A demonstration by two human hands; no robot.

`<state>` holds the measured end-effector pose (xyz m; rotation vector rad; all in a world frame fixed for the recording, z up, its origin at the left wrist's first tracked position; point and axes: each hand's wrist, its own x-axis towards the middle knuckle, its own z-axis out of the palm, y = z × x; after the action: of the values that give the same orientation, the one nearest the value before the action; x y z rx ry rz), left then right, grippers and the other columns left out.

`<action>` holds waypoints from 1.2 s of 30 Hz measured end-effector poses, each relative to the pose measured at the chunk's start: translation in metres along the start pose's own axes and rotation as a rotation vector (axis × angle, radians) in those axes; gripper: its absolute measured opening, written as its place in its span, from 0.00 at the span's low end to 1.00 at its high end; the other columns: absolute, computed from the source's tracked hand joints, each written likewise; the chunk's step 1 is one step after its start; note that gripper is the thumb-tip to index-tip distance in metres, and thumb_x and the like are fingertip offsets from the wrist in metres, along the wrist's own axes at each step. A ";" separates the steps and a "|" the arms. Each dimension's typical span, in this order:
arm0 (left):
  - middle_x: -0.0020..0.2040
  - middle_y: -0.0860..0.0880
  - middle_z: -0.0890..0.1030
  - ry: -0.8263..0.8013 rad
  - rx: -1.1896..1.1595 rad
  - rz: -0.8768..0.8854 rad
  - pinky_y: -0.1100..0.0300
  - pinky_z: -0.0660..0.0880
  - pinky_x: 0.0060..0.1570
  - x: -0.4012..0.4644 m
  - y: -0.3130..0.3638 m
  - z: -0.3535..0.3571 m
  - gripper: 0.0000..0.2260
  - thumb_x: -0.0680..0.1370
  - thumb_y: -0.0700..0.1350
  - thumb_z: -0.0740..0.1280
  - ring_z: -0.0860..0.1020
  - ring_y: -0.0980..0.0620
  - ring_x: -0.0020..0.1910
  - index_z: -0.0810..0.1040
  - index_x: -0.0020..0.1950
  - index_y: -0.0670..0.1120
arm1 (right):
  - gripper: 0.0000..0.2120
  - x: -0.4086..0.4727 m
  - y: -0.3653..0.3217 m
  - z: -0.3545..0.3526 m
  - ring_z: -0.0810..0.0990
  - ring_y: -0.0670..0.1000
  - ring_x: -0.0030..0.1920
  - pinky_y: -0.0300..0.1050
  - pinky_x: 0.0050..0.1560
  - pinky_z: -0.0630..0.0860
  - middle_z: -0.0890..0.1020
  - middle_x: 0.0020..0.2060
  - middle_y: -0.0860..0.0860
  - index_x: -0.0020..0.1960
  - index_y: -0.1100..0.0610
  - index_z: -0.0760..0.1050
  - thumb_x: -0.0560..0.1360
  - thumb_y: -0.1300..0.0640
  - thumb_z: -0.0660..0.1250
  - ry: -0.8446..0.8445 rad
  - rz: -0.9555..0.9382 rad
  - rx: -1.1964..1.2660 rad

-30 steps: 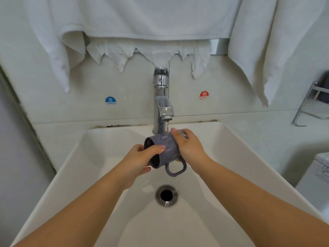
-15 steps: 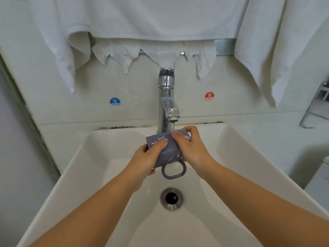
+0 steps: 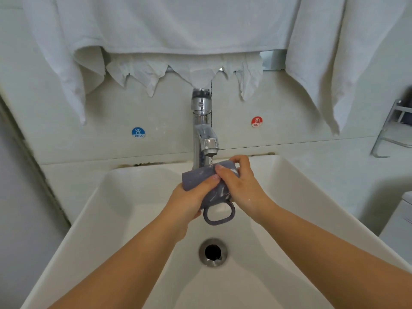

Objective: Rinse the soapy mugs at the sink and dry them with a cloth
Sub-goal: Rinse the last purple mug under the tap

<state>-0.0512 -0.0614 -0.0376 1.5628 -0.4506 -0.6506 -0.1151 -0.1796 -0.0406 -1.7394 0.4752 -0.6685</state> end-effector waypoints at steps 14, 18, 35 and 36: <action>0.51 0.44 0.84 0.138 -0.123 -0.128 0.53 0.80 0.44 0.006 0.002 -0.005 0.17 0.80 0.59 0.61 0.82 0.46 0.48 0.76 0.59 0.48 | 0.22 -0.006 -0.004 0.006 0.81 0.53 0.49 0.39 0.40 0.81 0.74 0.57 0.54 0.59 0.51 0.63 0.73 0.50 0.72 -0.100 0.018 0.077; 0.53 0.43 0.81 0.220 -0.111 -0.108 0.51 0.80 0.48 0.006 -0.001 -0.002 0.19 0.83 0.58 0.52 0.80 0.45 0.49 0.73 0.62 0.47 | 0.16 -0.007 -0.002 0.012 0.81 0.47 0.44 0.34 0.36 0.78 0.77 0.49 0.50 0.57 0.51 0.64 0.77 0.46 0.66 -0.055 -0.021 -0.006; 0.66 0.43 0.70 0.320 0.135 0.079 0.47 0.74 0.59 0.006 -0.008 0.003 0.16 0.82 0.59 0.53 0.74 0.44 0.59 0.64 0.59 0.48 | 0.10 -0.004 -0.005 0.010 0.79 0.49 0.46 0.51 0.53 0.79 0.79 0.47 0.49 0.55 0.54 0.72 0.80 0.48 0.62 -0.037 0.169 0.127; 0.66 0.43 0.70 0.320 0.132 0.080 0.49 0.73 0.57 0.007 -0.008 0.002 0.17 0.82 0.59 0.53 0.74 0.44 0.59 0.64 0.61 0.47 | 0.13 -0.006 -0.006 0.010 0.80 0.49 0.46 0.47 0.49 0.80 0.80 0.49 0.50 0.58 0.54 0.72 0.78 0.48 0.65 -0.079 0.170 0.151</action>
<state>-0.0481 -0.0664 -0.0465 1.7285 -0.3178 -0.3051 -0.1135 -0.1673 -0.0374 -1.5577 0.4988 -0.5003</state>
